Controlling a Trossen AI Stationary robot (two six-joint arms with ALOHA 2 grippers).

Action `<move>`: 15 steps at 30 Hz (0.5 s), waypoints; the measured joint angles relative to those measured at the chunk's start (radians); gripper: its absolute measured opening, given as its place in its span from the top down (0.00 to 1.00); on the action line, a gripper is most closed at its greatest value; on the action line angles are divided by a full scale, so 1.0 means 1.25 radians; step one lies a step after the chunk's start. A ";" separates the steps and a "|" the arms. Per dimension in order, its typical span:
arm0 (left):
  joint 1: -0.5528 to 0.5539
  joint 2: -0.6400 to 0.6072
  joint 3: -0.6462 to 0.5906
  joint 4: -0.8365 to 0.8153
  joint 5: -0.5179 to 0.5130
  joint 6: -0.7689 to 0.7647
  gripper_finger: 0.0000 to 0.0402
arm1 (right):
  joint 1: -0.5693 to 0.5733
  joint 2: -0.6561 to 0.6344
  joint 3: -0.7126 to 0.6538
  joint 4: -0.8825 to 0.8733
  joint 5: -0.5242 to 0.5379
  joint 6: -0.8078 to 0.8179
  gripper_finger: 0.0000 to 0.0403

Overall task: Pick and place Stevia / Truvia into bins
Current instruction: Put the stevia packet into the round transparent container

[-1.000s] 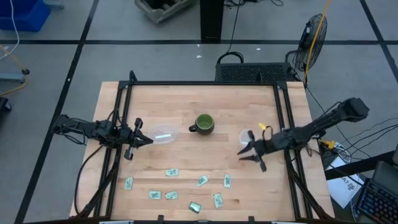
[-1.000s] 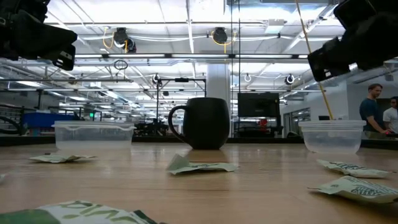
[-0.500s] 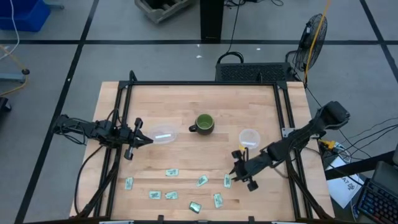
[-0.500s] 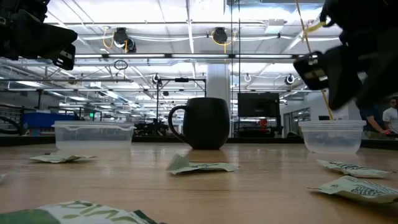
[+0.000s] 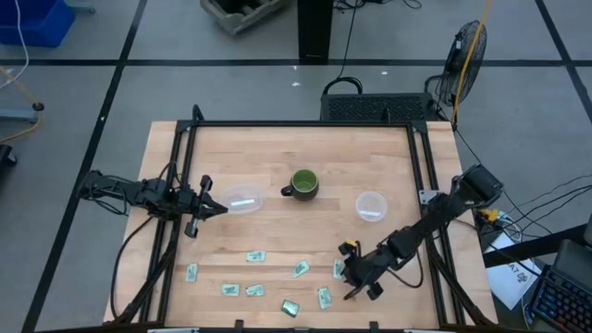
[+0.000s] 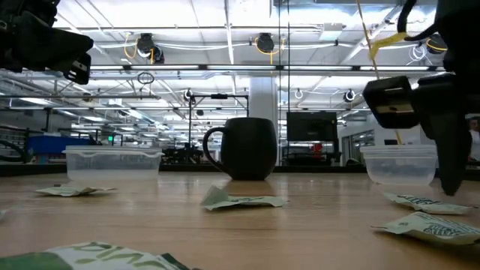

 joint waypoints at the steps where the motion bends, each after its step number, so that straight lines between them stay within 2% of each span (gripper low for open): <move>1: 0.000 0.000 0.000 0.000 0.000 0.000 0.94 | -0.001 0.003 0.005 0.002 -0.004 -0.005 0.75; 15: 0.000 0.000 0.000 0.000 0.000 0.000 0.94 | -0.024 0.051 0.009 0.048 -0.050 -0.021 0.75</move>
